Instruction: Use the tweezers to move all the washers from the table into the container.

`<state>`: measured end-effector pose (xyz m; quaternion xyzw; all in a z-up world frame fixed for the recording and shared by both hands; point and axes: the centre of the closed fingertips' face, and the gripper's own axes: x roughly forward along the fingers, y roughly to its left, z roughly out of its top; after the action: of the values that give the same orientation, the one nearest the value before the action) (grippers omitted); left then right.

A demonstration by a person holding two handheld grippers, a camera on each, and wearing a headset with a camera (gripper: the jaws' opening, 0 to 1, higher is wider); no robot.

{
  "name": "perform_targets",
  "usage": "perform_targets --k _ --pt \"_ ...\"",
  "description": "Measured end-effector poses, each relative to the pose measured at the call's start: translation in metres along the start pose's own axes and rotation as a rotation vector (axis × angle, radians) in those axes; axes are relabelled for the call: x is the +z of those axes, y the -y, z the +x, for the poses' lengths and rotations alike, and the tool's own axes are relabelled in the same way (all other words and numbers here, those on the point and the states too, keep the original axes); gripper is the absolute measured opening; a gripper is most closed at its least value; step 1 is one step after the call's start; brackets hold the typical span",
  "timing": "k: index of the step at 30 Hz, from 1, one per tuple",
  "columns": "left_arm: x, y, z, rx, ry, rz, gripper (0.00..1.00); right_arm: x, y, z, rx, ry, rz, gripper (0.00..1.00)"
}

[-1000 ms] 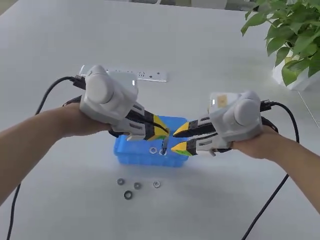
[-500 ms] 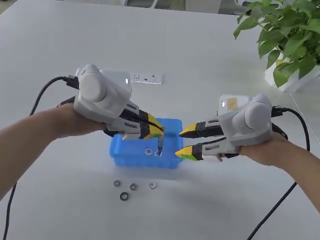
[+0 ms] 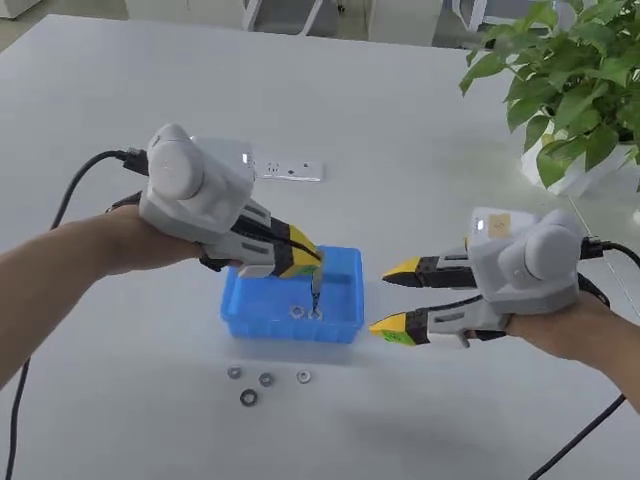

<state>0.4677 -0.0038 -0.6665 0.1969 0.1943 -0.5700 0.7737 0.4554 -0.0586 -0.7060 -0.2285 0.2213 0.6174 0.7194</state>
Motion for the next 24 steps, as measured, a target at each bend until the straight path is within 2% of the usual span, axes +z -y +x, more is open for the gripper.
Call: perform_targets --k 8,12,24 --pt "0.007 0.002 -0.012 0.018 0.005 0.008 0.04 -0.007 -0.01 -0.016 -0.035 0.004 0.027 0.54" --pt "0.01 0.007 -0.016 0.016 0.009 0.011 0.04 -0.008 -0.015 -0.023 -0.053 0.008 0.04 0.6" --pt "0.02 0.023 -0.027 0.016 0.007 0.027 0.04 -0.009 -0.028 -0.028 -0.089 0.018 0.065 0.77"
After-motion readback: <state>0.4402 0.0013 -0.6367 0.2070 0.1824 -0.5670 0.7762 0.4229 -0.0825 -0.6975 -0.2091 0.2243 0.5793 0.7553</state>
